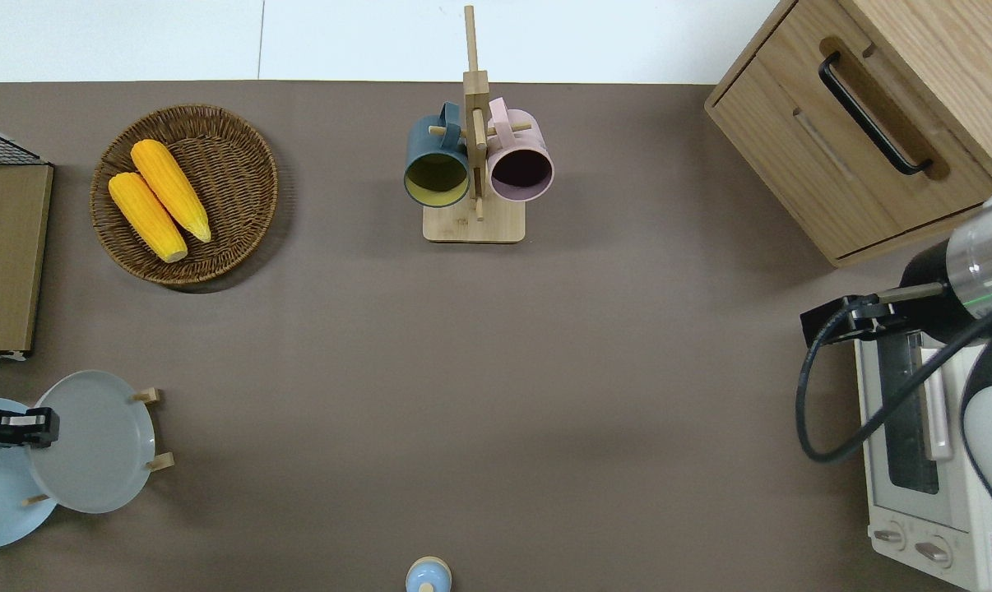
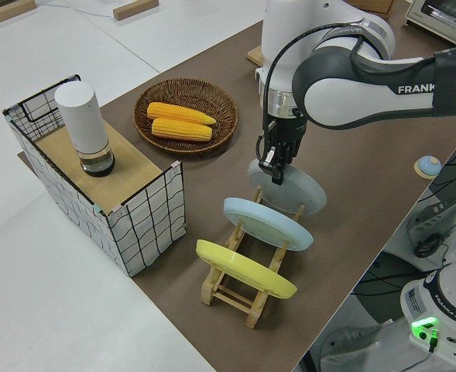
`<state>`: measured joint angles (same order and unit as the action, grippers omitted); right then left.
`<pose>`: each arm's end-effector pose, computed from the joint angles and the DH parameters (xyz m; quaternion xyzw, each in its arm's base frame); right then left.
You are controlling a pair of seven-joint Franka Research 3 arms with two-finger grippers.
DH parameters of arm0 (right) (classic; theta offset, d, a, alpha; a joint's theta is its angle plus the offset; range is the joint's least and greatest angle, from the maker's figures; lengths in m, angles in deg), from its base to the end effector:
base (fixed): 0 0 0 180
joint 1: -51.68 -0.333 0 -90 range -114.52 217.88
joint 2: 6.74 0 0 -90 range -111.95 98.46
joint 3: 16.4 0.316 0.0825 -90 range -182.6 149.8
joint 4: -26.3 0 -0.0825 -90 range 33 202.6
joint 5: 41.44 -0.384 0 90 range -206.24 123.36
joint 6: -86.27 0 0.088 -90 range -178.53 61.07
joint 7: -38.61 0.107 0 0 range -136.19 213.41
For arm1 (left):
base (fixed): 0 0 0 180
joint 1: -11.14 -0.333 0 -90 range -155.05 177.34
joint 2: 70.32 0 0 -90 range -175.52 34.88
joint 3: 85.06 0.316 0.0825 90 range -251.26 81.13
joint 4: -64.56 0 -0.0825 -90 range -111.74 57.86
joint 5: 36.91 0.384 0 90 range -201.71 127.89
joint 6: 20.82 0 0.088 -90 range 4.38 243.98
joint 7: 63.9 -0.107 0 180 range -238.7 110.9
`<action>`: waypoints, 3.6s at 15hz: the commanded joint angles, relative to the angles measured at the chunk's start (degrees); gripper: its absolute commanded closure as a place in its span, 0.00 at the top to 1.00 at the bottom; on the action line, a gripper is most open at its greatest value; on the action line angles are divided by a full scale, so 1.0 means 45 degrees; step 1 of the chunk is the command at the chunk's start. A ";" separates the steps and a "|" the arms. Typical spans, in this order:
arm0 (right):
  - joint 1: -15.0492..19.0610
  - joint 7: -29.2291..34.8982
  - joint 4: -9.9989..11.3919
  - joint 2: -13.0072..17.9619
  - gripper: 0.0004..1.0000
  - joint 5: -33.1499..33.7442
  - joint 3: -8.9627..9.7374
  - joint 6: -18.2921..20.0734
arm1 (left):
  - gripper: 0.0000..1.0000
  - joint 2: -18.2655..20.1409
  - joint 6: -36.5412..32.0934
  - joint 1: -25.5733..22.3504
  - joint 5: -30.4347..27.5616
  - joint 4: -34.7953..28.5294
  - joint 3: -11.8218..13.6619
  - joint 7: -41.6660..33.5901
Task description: Pick gray plate from low plate rack and place it on table with left arm
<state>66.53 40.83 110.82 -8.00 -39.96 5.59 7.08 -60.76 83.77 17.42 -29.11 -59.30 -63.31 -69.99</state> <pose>0.5375 0.0616 0.6421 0.9975 0.0413 -0.0558 0.0133 0.4615 0.1443 0.4493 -0.9940 -0.0533 0.0941 0.0163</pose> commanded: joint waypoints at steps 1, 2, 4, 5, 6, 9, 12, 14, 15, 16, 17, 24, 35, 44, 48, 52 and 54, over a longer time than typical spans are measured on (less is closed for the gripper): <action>0.0294 0.0151 -0.0073 0.0026 0.98 0.0063 0.0270 0.0137 | 0.10 0.0355 0.0214 0.0089 0.0199 -0.0426 0.0048 0.0143; 0.0294 0.0151 -0.0092 0.0026 0.98 0.0082 0.0270 0.0137 | 0.10 0.0355 0.0194 0.0089 0.0199 -0.0387 0.0067 0.0143; 0.0294 0.0151 -0.0092 0.0026 0.98 0.0062 0.0250 0.0137 | 0.10 0.0374 0.0058 0.0089 0.0180 -0.0192 0.0048 0.0182; 0.0294 0.0151 -0.0073 0.0026 0.98 0.0082 0.0269 0.0137 | 0.10 0.0433 0.0057 0.0109 0.0180 -0.0172 0.0048 0.0182; 0.0294 0.0151 -0.0092 0.0026 0.98 0.0082 0.0270 0.0137 | 0.10 0.0433 0.0038 0.0109 0.0180 0.0022 0.0048 0.0240; 0.0294 0.0151 -0.0092 0.0026 0.98 0.0063 0.0270 0.0137 | 0.08 0.0433 -0.0721 0.0109 0.0199 0.0783 0.0048 0.0240; 0.0294 0.0151 -0.0092 0.0026 0.98 0.0082 0.0250 0.0137 | 0.08 0.0531 -0.1560 0.0109 0.0219 0.1505 0.0028 0.0279; 0.0294 0.0151 -0.0073 0.0026 0.98 0.0082 0.0270 0.0157 | 0.08 0.0609 -0.2107 0.0109 0.0199 0.1974 0.0009 0.0357; 0.0294 0.0151 -0.0092 0.0026 0.98 0.0063 0.0250 0.0137 | 0.08 0.0628 -0.2362 0.0128 0.0199 0.2209 -0.0049 0.0435; 0.0294 0.0151 -0.0073 0.0045 0.98 0.0062 0.0269 0.0157 | 0.08 0.0686 -0.2829 0.0187 0.0199 0.2656 -0.0108 0.0590; 0.0294 0.0151 -0.0092 0.0045 0.98 0.0082 0.0270 0.0137 | 0.08 0.0726 -0.3297 0.0206 0.0161 0.3163 -0.0205 0.0689; 0.0294 0.0151 -0.0092 0.0026 0.98 0.0063 0.0270 0.0137 | 0.08 0.0902 -0.4181 0.0206 -0.0054 0.4087 -0.1082 0.1680; 0.0294 0.0151 -0.0092 0.0026 0.98 0.0082 0.0270 0.0137 | 0.08 0.0472 -0.4006 0.0246 -0.3957 0.3209 -0.2295 0.4440; 0.0294 0.0151 -0.0092 0.0026 0.98 0.0063 0.0250 0.0137 | 0.08 -0.0543 -0.0999 0.0461 -0.5191 0.0942 -0.2861 0.3990; 0.0294 0.0151 -0.0092 0.0026 0.98 0.0082 0.0250 0.0137 | 0.08 -0.0777 -0.0393 0.0461 -0.5191 0.0610 -0.3174 0.4010; 0.0294 0.0151 -0.0092 0.0026 0.98 0.0063 0.0250 0.0137 | 0.08 -0.0934 0.0154 0.0461 -0.5191 0.0356 -0.3214 0.4010; 0.0294 0.0151 -0.0092 0.0026 0.98 0.0082 0.0270 0.0137 | 0.09 -0.0953 0.0213 0.0461 -0.5172 0.0336 -0.3233 0.4010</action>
<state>66.53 40.83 110.82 -8.00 -39.96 5.59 7.08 -65.32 82.84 19.12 -51.68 -56.38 -77.88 -51.52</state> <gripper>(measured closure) 0.013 0.872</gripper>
